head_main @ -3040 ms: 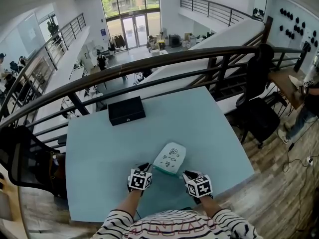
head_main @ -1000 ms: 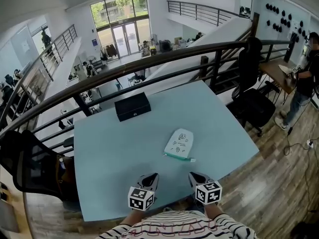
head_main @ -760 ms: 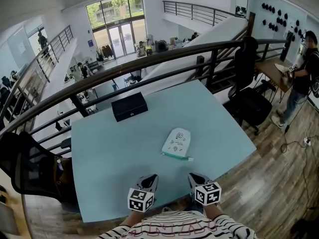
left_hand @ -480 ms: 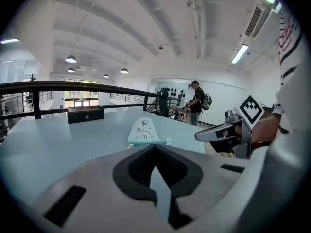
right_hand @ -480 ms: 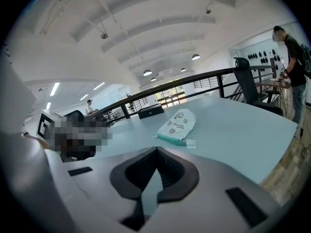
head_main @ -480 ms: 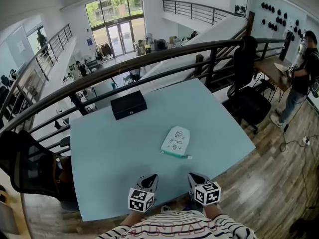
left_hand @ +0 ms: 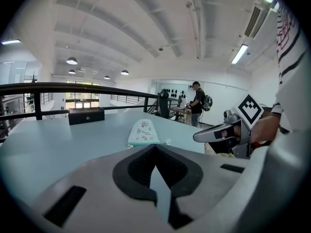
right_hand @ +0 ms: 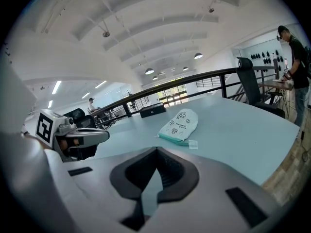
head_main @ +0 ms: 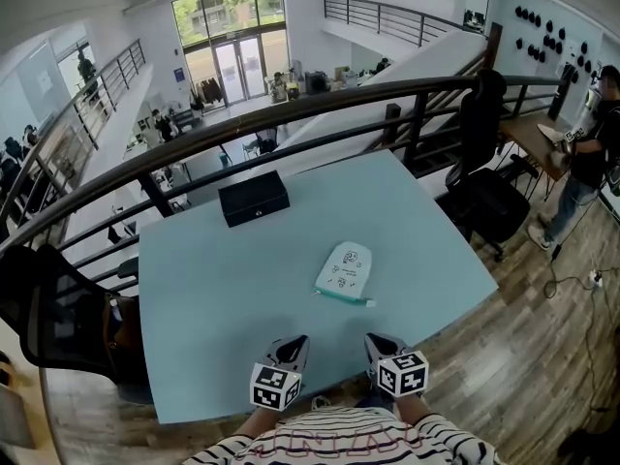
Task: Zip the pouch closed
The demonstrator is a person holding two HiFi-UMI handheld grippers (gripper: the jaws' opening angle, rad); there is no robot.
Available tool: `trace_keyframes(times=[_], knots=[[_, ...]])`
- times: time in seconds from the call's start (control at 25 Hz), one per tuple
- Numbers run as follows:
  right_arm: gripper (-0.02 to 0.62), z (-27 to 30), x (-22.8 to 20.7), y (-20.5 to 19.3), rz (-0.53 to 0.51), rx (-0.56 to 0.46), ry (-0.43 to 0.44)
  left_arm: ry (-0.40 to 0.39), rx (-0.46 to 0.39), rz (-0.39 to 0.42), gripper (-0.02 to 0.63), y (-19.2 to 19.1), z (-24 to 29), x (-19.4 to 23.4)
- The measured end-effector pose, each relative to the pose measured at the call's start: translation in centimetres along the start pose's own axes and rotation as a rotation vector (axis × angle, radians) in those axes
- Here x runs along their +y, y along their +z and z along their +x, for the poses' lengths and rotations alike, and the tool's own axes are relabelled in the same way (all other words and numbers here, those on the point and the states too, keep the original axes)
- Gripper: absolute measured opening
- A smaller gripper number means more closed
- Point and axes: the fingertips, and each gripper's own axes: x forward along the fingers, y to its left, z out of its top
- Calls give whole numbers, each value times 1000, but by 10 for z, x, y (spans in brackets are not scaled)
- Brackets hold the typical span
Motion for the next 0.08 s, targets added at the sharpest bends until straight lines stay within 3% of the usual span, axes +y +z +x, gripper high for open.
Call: trace_keyframes(times=[0.08], knots=[[26,1,1,0,-2,-1,3,0,-3,0,25,0,0,0]])
